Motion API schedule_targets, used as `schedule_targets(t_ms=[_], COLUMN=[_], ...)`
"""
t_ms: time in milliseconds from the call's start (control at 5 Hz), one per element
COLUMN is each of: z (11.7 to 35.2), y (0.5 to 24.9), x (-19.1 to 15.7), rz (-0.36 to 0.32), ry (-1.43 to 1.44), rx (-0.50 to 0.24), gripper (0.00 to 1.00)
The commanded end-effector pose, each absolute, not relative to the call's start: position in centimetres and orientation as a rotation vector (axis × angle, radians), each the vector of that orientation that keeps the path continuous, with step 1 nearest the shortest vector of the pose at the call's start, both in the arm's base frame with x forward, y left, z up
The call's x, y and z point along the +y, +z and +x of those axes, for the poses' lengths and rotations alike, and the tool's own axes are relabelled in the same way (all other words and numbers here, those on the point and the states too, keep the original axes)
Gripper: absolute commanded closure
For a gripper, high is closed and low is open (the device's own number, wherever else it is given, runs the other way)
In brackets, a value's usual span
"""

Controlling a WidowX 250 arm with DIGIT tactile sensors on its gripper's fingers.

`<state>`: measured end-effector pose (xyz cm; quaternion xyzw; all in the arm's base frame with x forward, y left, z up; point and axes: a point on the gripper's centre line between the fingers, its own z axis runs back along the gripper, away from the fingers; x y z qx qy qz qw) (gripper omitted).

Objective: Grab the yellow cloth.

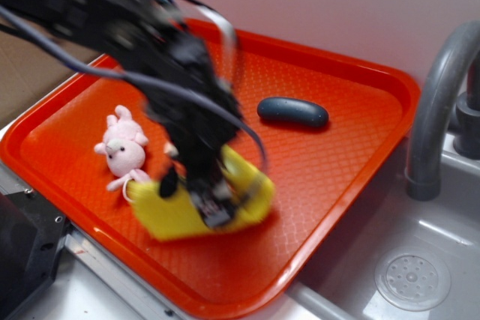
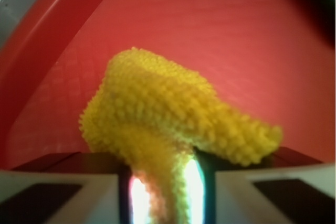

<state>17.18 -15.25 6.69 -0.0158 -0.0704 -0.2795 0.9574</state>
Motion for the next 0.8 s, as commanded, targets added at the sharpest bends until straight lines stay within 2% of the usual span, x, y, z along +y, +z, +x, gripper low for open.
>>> schedule_targets(t_ms=[0,200,400,600], z=[15.3,17.7,19.5,20.6], y=[17.1,21.2,21.3,20.5], x=[-6.5,-3.2,-2.0,-1.2], rz=[-0.057,-0.039,-0.019,-0.046], ry=[-0.058,0.023,0.033,0.054], rx=[-0.268,-0.299,-0.283,-0.266], gripper=[1.0,1.0,1.0,1.0])
